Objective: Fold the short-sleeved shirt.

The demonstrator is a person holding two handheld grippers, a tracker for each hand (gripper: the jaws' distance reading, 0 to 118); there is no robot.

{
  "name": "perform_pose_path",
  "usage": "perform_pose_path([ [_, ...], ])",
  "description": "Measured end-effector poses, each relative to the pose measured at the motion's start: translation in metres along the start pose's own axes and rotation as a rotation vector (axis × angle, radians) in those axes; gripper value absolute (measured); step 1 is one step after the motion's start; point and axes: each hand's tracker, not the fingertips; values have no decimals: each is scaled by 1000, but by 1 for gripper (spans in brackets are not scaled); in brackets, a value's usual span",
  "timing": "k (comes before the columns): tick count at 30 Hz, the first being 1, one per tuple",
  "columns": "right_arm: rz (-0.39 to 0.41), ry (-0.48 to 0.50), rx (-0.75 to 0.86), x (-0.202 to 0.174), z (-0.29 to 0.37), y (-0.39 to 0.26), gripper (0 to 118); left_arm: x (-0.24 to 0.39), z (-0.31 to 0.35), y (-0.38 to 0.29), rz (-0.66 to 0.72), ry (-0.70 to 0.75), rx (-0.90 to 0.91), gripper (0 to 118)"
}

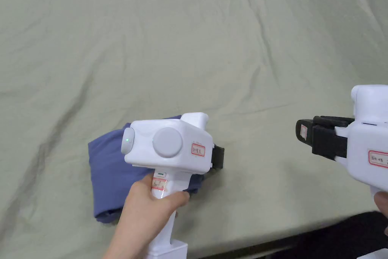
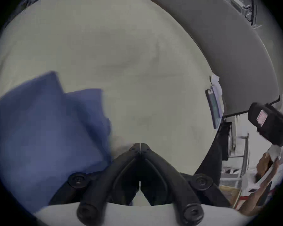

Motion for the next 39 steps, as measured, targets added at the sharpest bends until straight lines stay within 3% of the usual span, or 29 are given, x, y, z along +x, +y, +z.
perform_pose_path([
  [2,21,-2,4,-7,3,3,3,7,24,-6,-59,-5,19,0],
  [6,74,13,16,-29,6,13,3,-5,121,-25,-10,-59,206,0],
  [9,177,26,16,-63,2,23,3,-33,204,-56,39,72,367,0],
  [12,253,111,1,-104,-13,30,3,-69,255,-87,143,201,437,0],
  [16,347,164,-95,-156,-65,28,3,-121,262,-112,282,206,433,0],
  [18,386,141,-179,-170,-104,19,3,-142,248,-116,330,167,402,0],
  [20,372,98,-289,-170,-154,6,3,-163,222,-115,389,93,383,0],
  [21,383,73,-333,-166,-174,-2,3,-172,209,-114,402,21,391,14],
  [22,388,45,-375,-160,-191,-9,3,-184,193,-113,415,-65,397,72],
  [23,381,38,-361,-157,-197,-12,3,-192,174,-109,438,-149,343,103],
  [24,354,78,-319,-155,-188,-7,3,-197,161,-109,470,-239,315,105],
  [25,315,107,-305,-153,-181,0,3,-202,148,-105,536,-305,289,105],
  [32,300,143,-325,-142,-180,0,3,-190,96,-74,410,-252,256,107],
  [33,297,144,-322,-142,-179,0,3,-191,101,-76,414,-289,267,98],
  [34,296,144,-320,-142,-179,-1,3,-195,105,-75,433,-369,292,71],
  [35,311,134,-313,-144,-177,-2,3,-197,110,-78,464,-320,284,52],
  [36,317,140,-306,-143,-175,-2,3,-200,113,-80,433,-247,253,50],
  [37,273,199,-293,-144,-174,-1,3,-206,112,-81,429,-262,227,49],
  [39,284,183,-269,-151,-168,-2,3,-211,118,-79,463,-316,220,48],
])
